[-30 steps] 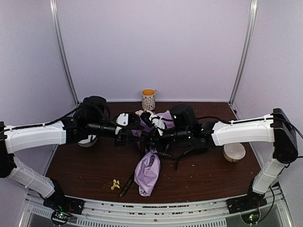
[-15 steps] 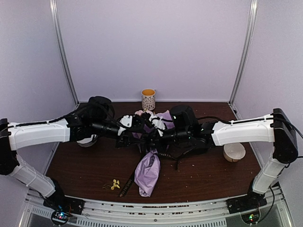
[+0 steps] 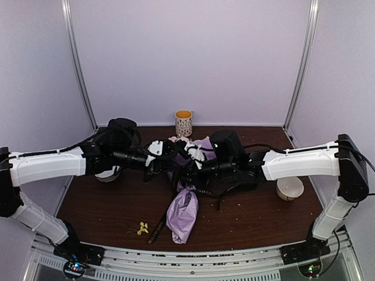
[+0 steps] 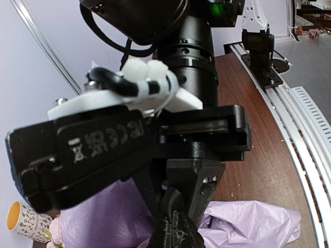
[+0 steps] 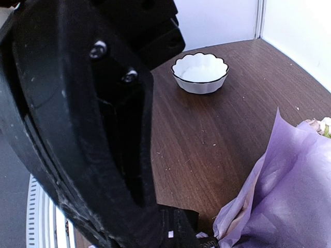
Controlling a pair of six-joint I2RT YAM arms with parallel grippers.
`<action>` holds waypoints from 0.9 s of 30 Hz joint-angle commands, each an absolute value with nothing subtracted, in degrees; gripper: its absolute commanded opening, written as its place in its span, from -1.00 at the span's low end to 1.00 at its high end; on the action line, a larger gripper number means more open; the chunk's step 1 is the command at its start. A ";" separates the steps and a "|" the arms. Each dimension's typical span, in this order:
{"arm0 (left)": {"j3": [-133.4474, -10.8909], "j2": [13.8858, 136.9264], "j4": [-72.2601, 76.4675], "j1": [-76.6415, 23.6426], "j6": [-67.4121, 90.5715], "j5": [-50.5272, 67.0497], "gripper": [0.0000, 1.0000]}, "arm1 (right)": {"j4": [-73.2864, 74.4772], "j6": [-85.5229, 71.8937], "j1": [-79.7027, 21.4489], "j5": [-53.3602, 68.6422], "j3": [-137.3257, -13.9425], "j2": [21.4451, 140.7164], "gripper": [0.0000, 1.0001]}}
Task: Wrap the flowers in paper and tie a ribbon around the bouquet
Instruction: Pass from the right arm to the left, then pick up the right side of the half-tied ribbon from the center of the board.
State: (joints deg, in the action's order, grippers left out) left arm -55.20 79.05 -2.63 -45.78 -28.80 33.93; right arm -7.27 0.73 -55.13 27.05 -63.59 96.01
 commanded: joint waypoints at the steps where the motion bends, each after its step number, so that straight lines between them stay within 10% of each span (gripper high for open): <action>1: -55.19 77.84 0.75 -45.45 -27.54 35.85 -1.00 | -6.99 1.06 -54.73 25.47 -64.55 94.31 -0.73; 6: -54.62 77.80 1.81 -45.44 -26.26 33.57 -1.00 | -3.70 0.18 -54.00 19.56 -61.96 91.49 -0.30; 17: -48.48 77.83 15.58 -45.44 -16.31 26.70 -1.00 | 27.82 -18.63 -41.11 -16.05 -54.98 80.58 -0.04; 27: -48.52 77.53 13.72 -45.53 -16.41 25.57 -1.00 | 31.73 -19.76 -27.34 -4.39 -54.60 88.60 0.04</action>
